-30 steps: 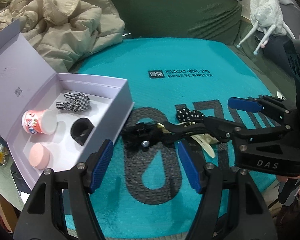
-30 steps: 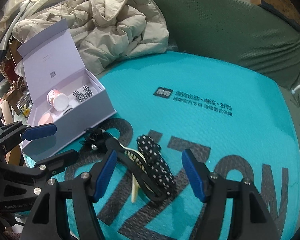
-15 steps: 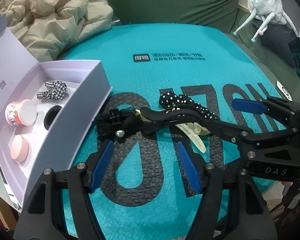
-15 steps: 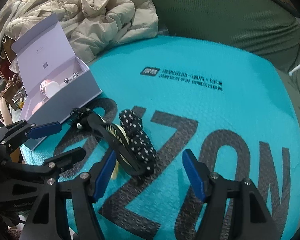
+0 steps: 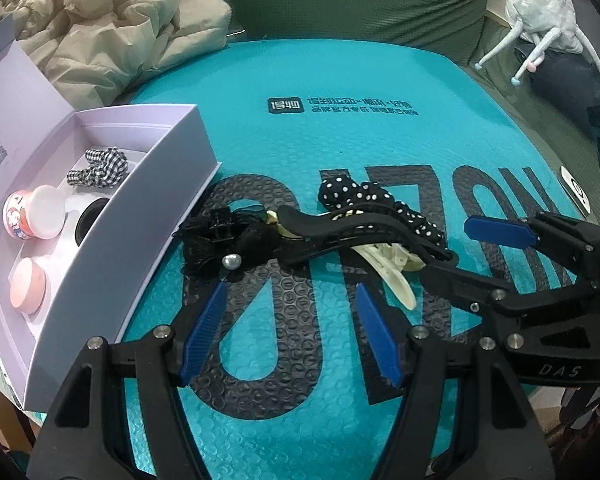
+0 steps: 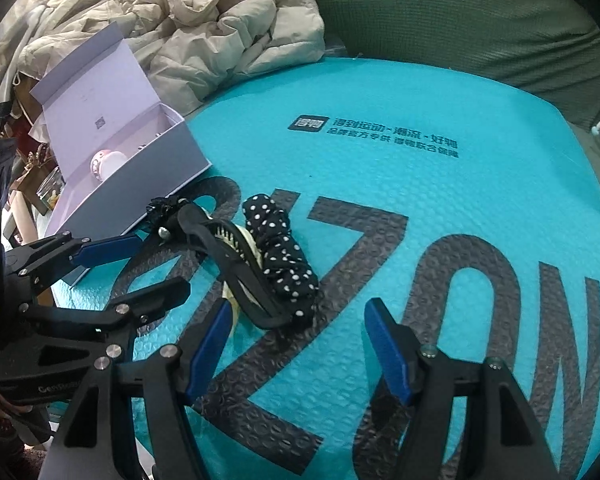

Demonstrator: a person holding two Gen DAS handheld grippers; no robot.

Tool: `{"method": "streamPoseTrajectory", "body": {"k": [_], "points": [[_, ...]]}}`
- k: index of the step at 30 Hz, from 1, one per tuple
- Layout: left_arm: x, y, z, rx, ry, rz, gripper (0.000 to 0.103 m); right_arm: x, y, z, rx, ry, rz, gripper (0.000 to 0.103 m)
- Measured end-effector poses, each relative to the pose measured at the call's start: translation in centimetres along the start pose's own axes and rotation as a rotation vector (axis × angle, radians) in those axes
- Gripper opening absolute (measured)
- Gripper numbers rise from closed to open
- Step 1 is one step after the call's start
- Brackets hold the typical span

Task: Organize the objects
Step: 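Grasp the black claw clip with the left gripper while the right gripper approaches the cream clip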

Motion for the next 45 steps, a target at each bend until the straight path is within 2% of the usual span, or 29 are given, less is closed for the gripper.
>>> {"method": "streamPoseTrajectory", "body": {"k": [3, 6, 7, 8, 11, 16, 20, 24, 27, 29, 34, 37, 40, 45], "points": [[0.0, -0.2, 0.2, 0.009, -0.003, 0.003, 0.066, -0.3, 0.1, 0.1, -0.004, 0.013, -0.006, 0.067], [0.1, -0.3, 0.1, 0.011, -0.006, 0.005, 0.066, -0.8, 0.2, 0.2, -0.008, 0.034, -0.001, 0.049], [0.1, -0.4, 0.1, 0.008, -0.005, 0.006, 0.066, -0.9, 0.2, 0.2, -0.010, 0.042, 0.002, 0.039], [0.1, -0.4, 0.0, 0.005, -0.005, 0.007, 0.066, -0.9, 0.2, 0.2, -0.009, 0.044, 0.002, 0.035], [0.1, -0.3, 0.0, 0.005, -0.010, 0.006, 0.066, -0.8, 0.2, -0.2, -0.011, 0.014, -0.007, 0.029], [0.0, -0.2, -0.1, 0.010, -0.017, 0.000, 0.066, -0.6, 0.1, -2.3, -0.075, -0.002, -0.009, 0.026], [0.0, 0.0, -0.4, 0.006, -0.040, -0.016, 0.066, 0.0, 0.0, -3.9, -0.116, 0.007, -0.019, 0.026], [-0.3, 0.7, -1.1, -0.043, -0.032, -0.039, 0.066, 0.3, -0.1, -4.5, -0.132, 0.031, -0.007, 0.026], [-0.4, 1.5, -1.6, -0.083, -0.028, -0.063, 0.066, 0.5, -0.2, -4.3, -0.120, 0.055, 0.001, 0.036], [-0.7, 2.0, -1.8, -0.107, -0.023, -0.064, 0.066, 0.6, -0.3, -3.9, -0.104, 0.064, 0.003, 0.047], [-1.3, 2.9, -2.2, -0.161, -0.046, -0.059, 0.065, 0.6, -0.3, -2.9, -0.061, 0.091, 0.008, 0.057], [-2.2, 3.0, -2.6, -0.209, -0.075, -0.021, 0.057, 0.6, -0.3, -2.3, -0.027, 0.100, 0.009, 0.060], [-2.3, 3.2, -3.0, -0.254, -0.049, -0.032, 0.048, 0.6, -0.2, -1.4, 0.016, 0.103, 0.005, 0.060], [-2.2, 3.4, -3.6, -0.292, -0.047, -0.039, 0.039, 0.4, 0.0, -0.3, 0.071, 0.099, -0.010, 0.060]]}}
Point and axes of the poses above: each gripper's, at about its wrist camera, not at the fingertips, and x roughly against the way its jaws point, z to its left, y to its top, the point moved 2 cm from there along -x, roughly the way its jaws point, and after that the axes turned 6 degrees about -x, right-handed, at the moved point
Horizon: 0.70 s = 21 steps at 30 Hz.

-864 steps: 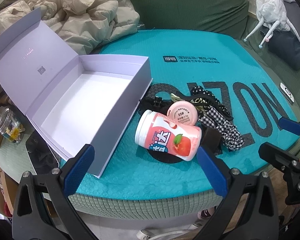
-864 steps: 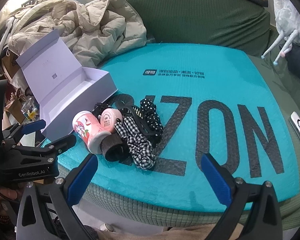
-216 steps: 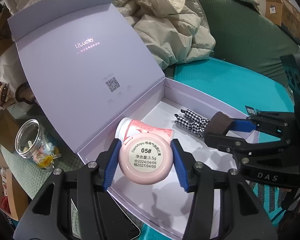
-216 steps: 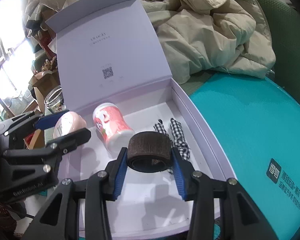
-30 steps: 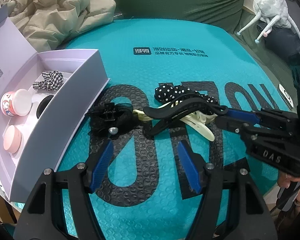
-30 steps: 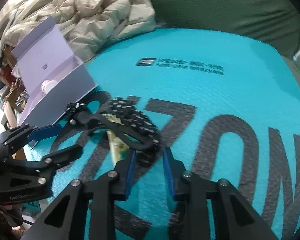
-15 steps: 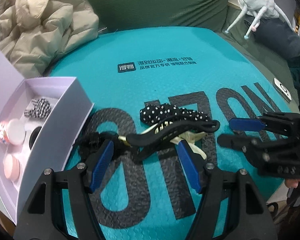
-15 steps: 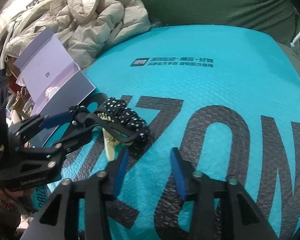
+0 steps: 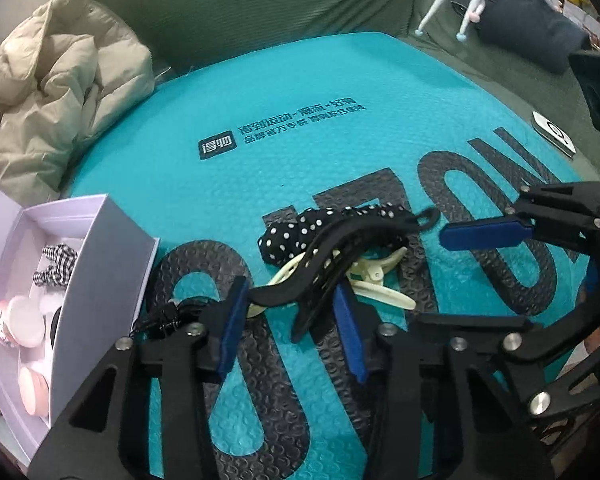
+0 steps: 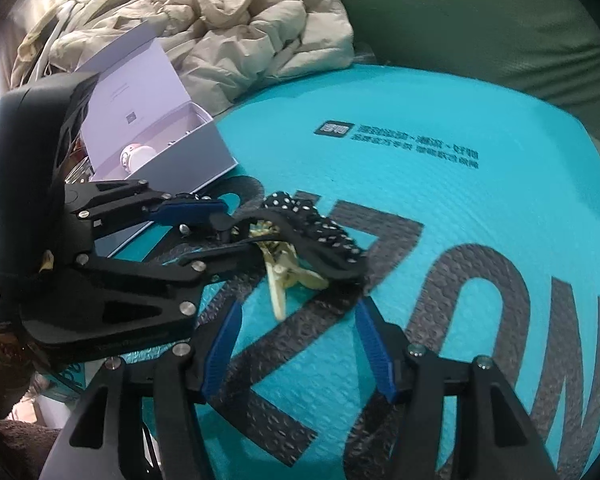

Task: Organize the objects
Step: 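Grasp the black claw clip with the left gripper while the right gripper approaches the cream clip, then grasp the cream claw clip with the right gripper while the left gripper holds the black clip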

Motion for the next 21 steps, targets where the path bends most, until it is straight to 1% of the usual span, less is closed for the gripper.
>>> {"method": "streamPoseTrajectory", "body": {"k": [3, 8, 12, 13, 14, 15, 16, 21], "points": [[0.0, 0.0, 0.0, -0.002, 0.001, 0.004, 0.037, -0.1, 0.4, 0.2, 0.008, -0.021, -0.018, 0.060], [0.3, -0.3, 0.8, 0.059, -0.005, 0.024, 0.037, -0.4, 1.1, 0.4, 0.028, -0.014, -0.047, 0.060], [0.7, -0.7, 1.7, 0.096, -0.011, 0.036, 0.037, -1.7, 1.3, 1.1, 0.054, -0.022, -0.009, 0.060], [0.8, -0.8, 1.9, 0.103, -0.007, 0.042, 0.037, -2.0, 1.3, 1.2, 0.059, -0.025, 0.005, 0.058], [0.9, -0.9, 2.0, 0.110, -0.010, 0.045, 0.037, -2.4, 1.4, 1.3, 0.060, -0.032, 0.028, 0.048], [1.1, -1.0, 2.0, 0.118, -0.018, 0.047, 0.037, -2.7, 1.3, 1.2, 0.060, -0.042, 0.048, 0.043], [1.3, -1.1, 2.1, 0.124, -0.027, 0.047, 0.037, -2.9, 1.2, 1.1, 0.060, -0.054, 0.065, 0.035], [1.9, -1.2, 1.7, 0.117, -0.035, 0.043, 0.037, -2.0, 0.8, 0.3, 0.077, -0.090, 0.080, 0.035]]}}
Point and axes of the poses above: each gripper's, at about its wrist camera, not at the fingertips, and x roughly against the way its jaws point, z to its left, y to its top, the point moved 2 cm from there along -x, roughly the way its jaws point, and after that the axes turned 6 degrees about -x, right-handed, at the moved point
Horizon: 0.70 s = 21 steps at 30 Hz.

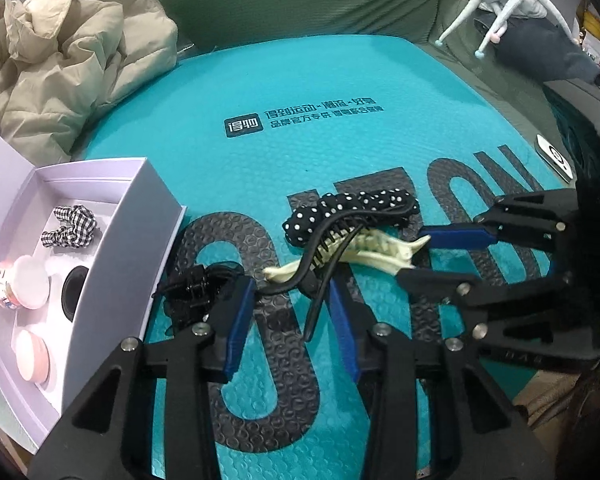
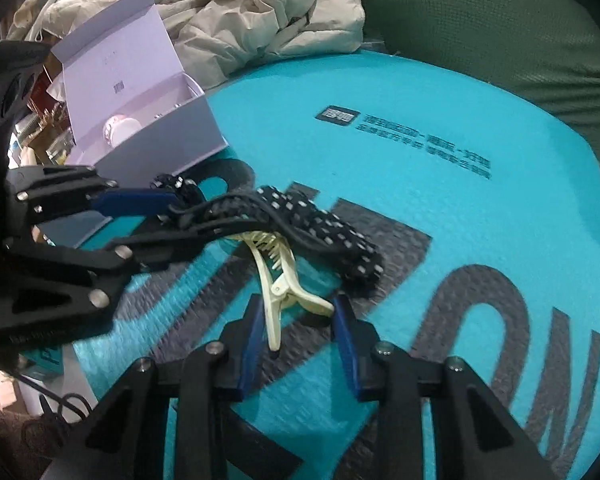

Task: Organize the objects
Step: 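Grasp the cream claw clip with the right gripper while the left gripper holds the black clip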

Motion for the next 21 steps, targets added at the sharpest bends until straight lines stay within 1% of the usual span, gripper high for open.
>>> {"method": "streamPoseTrajectory", "body": {"k": [2, 6, 8, 12, 14, 15, 16, 18, 19, 20, 21], "points": [[0.0, -0.2, -0.3, -0.002, -0.009, 0.003, 0.037, 0.3, -0.5, -0.5, -0.005, -0.012, -0.004, 0.035], [-0.1, -0.6, -1.0, -0.005, -0.038, 0.009, 0.037, 1.2, -1.6, -2.4, -0.063, -0.030, -0.015, 0.035], [0.1, -0.6, -1.5, -0.019, -0.050, -0.006, 0.037, 1.8, -2.2, -3.3, -0.089, -0.037, -0.021, 0.035], [0.7, -0.1, -2.2, -0.037, -0.050, -0.058, 0.037, 2.6, -3.3, -4.4, -0.116, -0.029, -0.028, 0.035], [0.5, 0.4, -2.6, -0.047, -0.074, -0.067, 0.038, 3.0, -3.8, -4.6, -0.116, -0.023, -0.032, 0.035], [0.4, 0.7, -2.8, -0.051, -0.085, -0.068, 0.041, 3.1, -4.0, -4.6, -0.111, -0.024, -0.033, 0.035], [0.2, 1.0, -3.1, -0.060, -0.094, -0.068, 0.047, 3.1, -4.1, -4.5, -0.108, -0.024, -0.034, 0.035], [-0.1, 1.3, -3.8, -0.084, -0.105, -0.071, 0.054, 3.2, -4.2, -4.5, -0.105, -0.021, -0.038, 0.036], [-0.4, 1.5, -4.4, -0.106, -0.104, -0.073, 0.056, 3.3, -4.3, -4.5, -0.102, -0.021, -0.039, 0.038], [-0.5, 1.6, -4.7, -0.122, -0.100, -0.073, 0.056, 3.3, -4.2, -4.5, -0.100, -0.026, -0.040, 0.044], [-0.9, 1.7, -5.2, -0.149, -0.090, -0.067, 0.056, 3.2, -4.2, -4.5, -0.098, -0.035, -0.043, 0.048]]}}
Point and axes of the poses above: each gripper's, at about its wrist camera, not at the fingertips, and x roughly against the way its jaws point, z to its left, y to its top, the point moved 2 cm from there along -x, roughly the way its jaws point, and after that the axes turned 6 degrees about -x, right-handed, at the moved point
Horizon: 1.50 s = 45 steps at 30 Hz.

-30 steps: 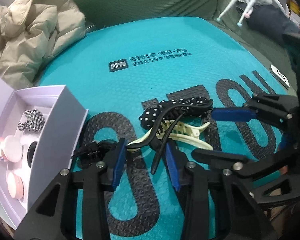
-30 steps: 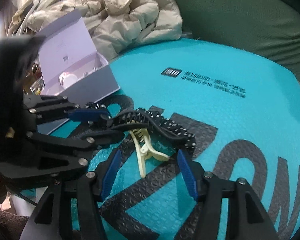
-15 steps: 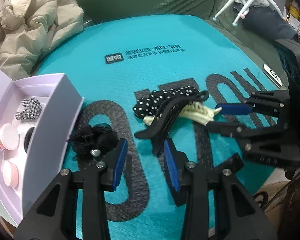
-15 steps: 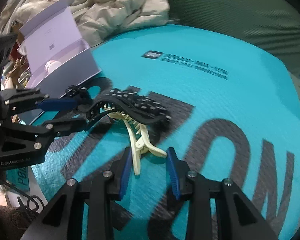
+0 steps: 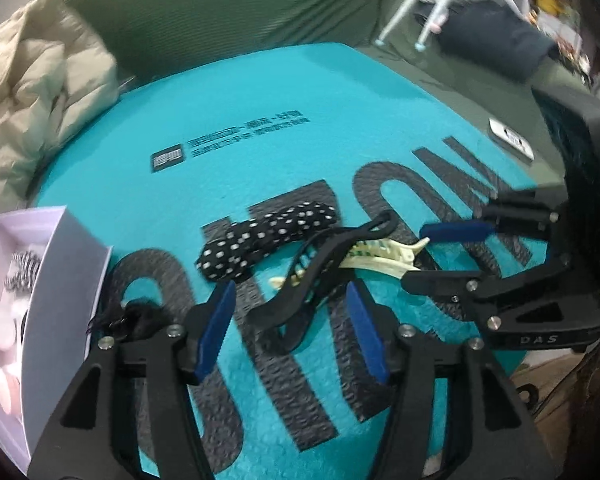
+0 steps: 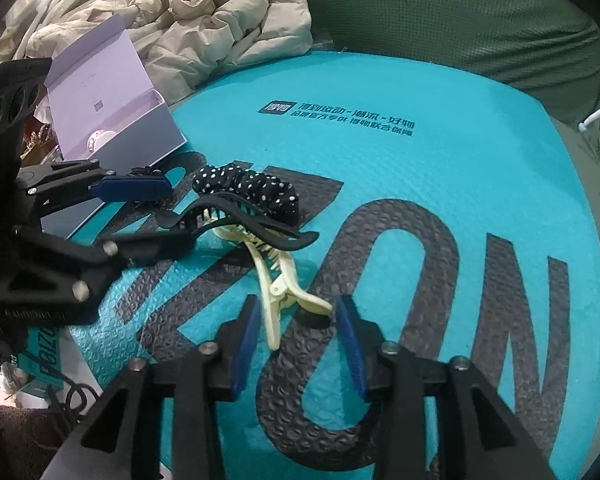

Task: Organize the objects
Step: 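Grasp the cream claw clip with the right gripper while the left gripper holds the black clip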

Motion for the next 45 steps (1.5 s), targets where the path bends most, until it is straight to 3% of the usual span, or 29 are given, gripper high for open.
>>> {"method": "streamPoseTrajectory", "body": {"k": [2, 6, 11, 15, 18, 23, 26, 35, 42, 45], "points": [[-0.6, 0.2, -0.4, -0.031, 0.019, 0.014, 0.056, -0.1, 0.2, 0.0, 0.006, -0.023, -0.011, 0.063], [-1.7, 0.4, -0.6, -0.046, 0.036, 0.031, 0.056, -0.1, 0.4, 0.9, 0.046, 0.001, -0.034, 0.063], [-2.8, -0.2, 0.0, 0.003, 0.014, 0.077, 0.056, -0.7, 0.6, 2.0, 0.114, -0.032, -0.042, 0.063], [-2.6, -0.6, 0.9, 0.068, 0.000, 0.067, 0.038, -1.0, 0.7, 2.0, 0.114, -0.035, -0.039, 0.063], [-2.4, -0.9, 1.0, 0.068, 0.009, 0.063, 0.037, -1.5, 0.8, 1.9, 0.105, -0.041, -0.023, 0.063], [-2.1, -1.2, 0.9, 0.055, 0.030, 0.067, 0.035, -1.7, 0.9, 1.6, 0.091, -0.070, -0.022, 0.037], [-1.8, -1.4, 1.1, 0.073, 0.041, 0.073, 0.034, -1.5, 0.9, 1.0, 0.057, -0.058, -0.022, 0.031], [-0.5, -2.2, 2.4, 0.152, 0.047, 0.084, 0.033, -1.1, 1.3, -0.8, -0.063, -0.027, -0.027, 0.028], [-0.5, -3.4, 2.4, 0.193, 0.044, 0.141, 0.034, -1.1, 1.2, -1.1, -0.079, -0.032, -0.025, 0.026], [-0.6, -3.4, 2.4, 0.184, 0.048, 0.117, 0.034, -1.0, 1.1, -1.0, -0.070, -0.040, -0.024, 0.026]]}}
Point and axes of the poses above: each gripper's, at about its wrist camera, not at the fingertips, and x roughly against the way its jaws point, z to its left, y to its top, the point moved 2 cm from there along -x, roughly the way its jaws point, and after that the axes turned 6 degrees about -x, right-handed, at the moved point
